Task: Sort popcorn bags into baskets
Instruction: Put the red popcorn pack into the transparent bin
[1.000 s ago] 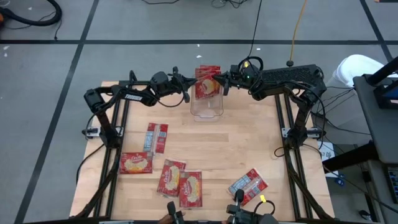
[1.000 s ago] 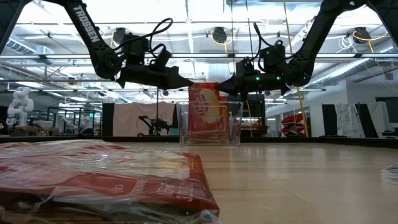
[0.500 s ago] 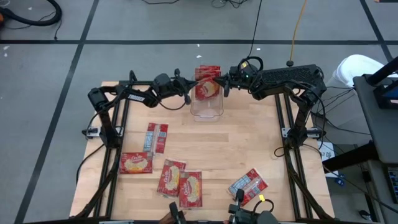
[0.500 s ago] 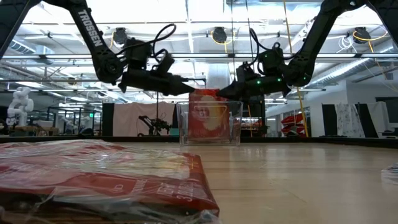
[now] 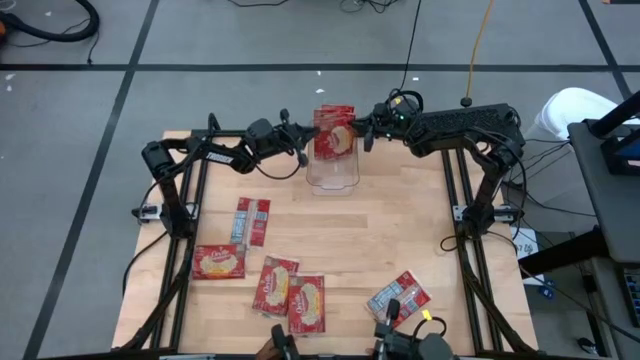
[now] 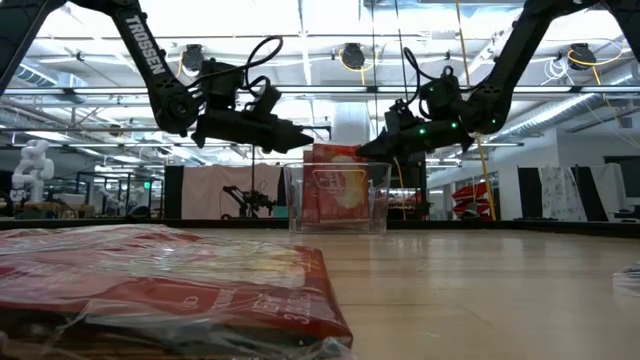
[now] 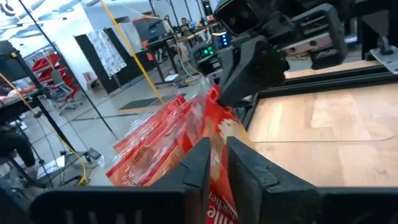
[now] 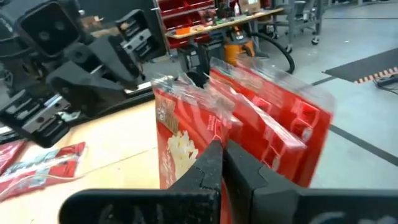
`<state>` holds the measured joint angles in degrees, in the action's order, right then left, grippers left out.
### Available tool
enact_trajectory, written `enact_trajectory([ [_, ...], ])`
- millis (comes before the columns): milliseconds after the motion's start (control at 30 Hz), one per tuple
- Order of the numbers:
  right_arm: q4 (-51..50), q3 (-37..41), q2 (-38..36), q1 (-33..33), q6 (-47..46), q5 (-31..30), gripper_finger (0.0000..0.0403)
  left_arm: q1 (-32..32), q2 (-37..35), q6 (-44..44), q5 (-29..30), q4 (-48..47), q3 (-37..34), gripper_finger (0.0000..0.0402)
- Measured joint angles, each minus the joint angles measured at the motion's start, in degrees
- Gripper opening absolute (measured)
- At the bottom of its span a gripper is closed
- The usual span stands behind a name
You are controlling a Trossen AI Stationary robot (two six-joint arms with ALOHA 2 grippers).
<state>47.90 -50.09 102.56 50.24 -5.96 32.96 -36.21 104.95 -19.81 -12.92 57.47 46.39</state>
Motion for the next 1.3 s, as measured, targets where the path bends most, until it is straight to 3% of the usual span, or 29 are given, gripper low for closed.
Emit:
enact_trajectory([
  [167,-1.7,0.0,-0.8,0.0,0.9,0.1,0.0,0.0,0.0,1.0,1.6,-0.1,0.0,0.0081],
  [1033,-6.9,0.0,-2.6,1.9,4.7,0.1,0.0,0.5,0.0,7.8,2.5,-4.2,0.0,0.0081],
  [1300,-11.8,0.0,-7.4,1.9,7.8,-1.3,0.0,1.2,0.0,12.8,-4.7,-6.2,0.0,0.0081],
])
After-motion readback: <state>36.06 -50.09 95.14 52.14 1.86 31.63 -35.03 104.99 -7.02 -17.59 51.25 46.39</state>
